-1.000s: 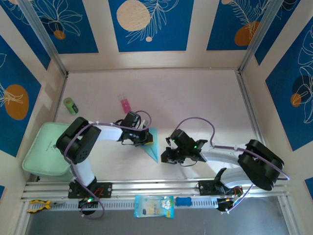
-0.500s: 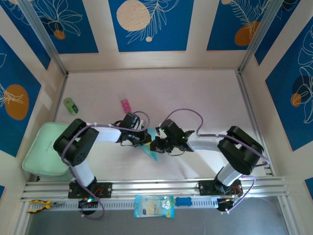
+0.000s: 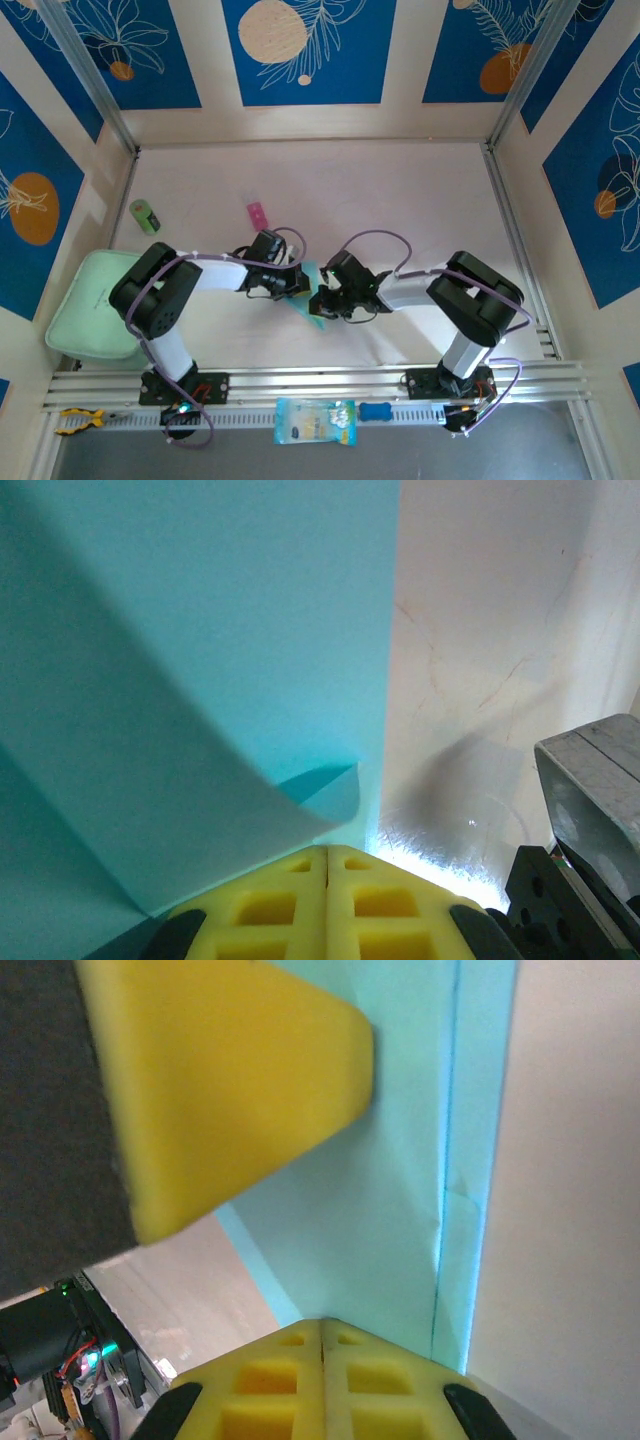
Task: Fold a paper plane with a square sheet of paper (pick it up from the middle)
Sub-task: Fourth fold the wing at the center of the table.
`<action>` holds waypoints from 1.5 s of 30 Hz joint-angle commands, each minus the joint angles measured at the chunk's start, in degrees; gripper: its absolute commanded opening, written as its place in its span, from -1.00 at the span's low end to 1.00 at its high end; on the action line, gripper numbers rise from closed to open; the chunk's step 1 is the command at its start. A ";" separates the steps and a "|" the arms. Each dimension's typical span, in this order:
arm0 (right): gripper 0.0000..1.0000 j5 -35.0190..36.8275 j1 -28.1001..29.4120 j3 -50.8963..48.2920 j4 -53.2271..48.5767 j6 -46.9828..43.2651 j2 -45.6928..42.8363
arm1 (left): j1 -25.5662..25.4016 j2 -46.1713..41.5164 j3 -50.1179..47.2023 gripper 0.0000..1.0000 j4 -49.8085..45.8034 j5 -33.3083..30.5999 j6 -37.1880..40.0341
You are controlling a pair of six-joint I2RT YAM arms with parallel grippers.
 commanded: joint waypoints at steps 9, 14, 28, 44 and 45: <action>-0.91 -0.45 1.34 -6.64 -4.03 1.57 -4.00 | 0.95 1.25 -0.98 -0.92 -5.38 -4.33 0.56; -0.89 -0.08 1.02 -8.31 -3.52 1.53 -6.56 | 0.97 1.66 -0.90 -0.92 -5.12 -4.03 0.62; -0.88 -1.02 2.73 -0.24 -6.89 -3.02 -5.59 | 0.95 2.09 -0.49 -0.92 -4.99 -3.19 0.85; -0.88 -2.19 0.38 -12.53 3.44 2.71 -6.66 | 0.97 2.45 -0.40 -0.92 -5.08 -3.16 1.03; -0.87 -2.90 0.15 -13.68 5.27 3.43 -6.73 | 0.97 2.47 -0.40 -0.92 -5.12 -3.19 1.04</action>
